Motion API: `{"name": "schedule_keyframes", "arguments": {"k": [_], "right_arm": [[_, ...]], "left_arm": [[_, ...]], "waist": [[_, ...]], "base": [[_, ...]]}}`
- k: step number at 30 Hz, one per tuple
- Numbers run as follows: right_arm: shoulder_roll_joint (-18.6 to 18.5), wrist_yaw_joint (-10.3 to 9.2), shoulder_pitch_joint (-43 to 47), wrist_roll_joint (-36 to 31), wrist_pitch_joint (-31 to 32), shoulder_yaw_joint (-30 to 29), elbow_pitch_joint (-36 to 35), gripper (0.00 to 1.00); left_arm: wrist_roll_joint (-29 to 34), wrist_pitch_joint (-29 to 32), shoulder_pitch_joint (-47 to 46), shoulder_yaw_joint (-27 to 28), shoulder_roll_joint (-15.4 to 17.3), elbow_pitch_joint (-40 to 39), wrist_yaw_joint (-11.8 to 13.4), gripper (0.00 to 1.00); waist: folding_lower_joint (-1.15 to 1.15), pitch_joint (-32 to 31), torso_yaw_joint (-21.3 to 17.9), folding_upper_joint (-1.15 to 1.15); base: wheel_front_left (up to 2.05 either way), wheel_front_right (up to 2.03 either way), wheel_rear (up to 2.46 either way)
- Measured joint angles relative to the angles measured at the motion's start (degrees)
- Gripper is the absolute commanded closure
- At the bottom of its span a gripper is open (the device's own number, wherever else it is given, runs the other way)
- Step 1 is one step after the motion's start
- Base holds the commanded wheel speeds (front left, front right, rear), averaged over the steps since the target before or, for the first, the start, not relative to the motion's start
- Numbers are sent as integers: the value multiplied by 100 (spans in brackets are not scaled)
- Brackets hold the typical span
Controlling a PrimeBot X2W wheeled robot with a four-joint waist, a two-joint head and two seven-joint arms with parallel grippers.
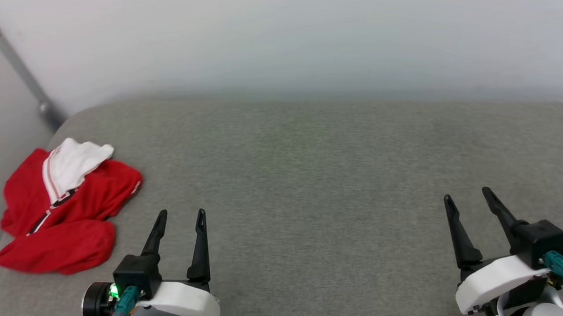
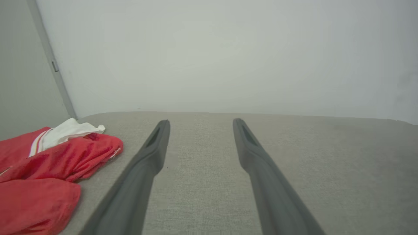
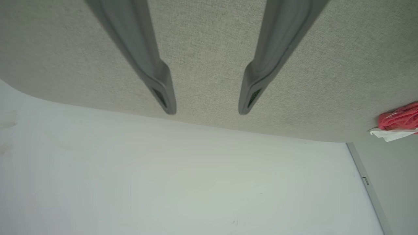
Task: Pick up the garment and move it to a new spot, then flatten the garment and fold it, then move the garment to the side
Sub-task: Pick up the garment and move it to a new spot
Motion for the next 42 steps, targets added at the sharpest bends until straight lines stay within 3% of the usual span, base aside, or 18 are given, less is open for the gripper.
{"name": "schedule_keyframes", "arguments": {"k": [5,17,23,32,42], "right_arm": [[2,0,-2,-10,32,131,-48,0],[4,0,-189,42,40,589,-108,0],[5,0,-235,88,51,612,-90,0],[4,0,-298,40,110,584,-141,0],[7,0,-569,-103,297,646,-312,0]], "left_arm": [[-32,0,-5,91,1,10,63,0],[-143,0,9,414,5,-27,144,0],[-191,0,101,604,7,-59,214,0],[-250,0,77,635,4,-172,243,0],[-305,0,-608,938,33,-215,254,0]], "waist": [[0,21,375,0],[0,121,1712,0],[0,133,2155,0],[0,275,2306,0],[0,602,2104,0]], "base": [[0,0,0],[0,0,0],[0,0,0],[0,0,0],[0,0,0]]}}
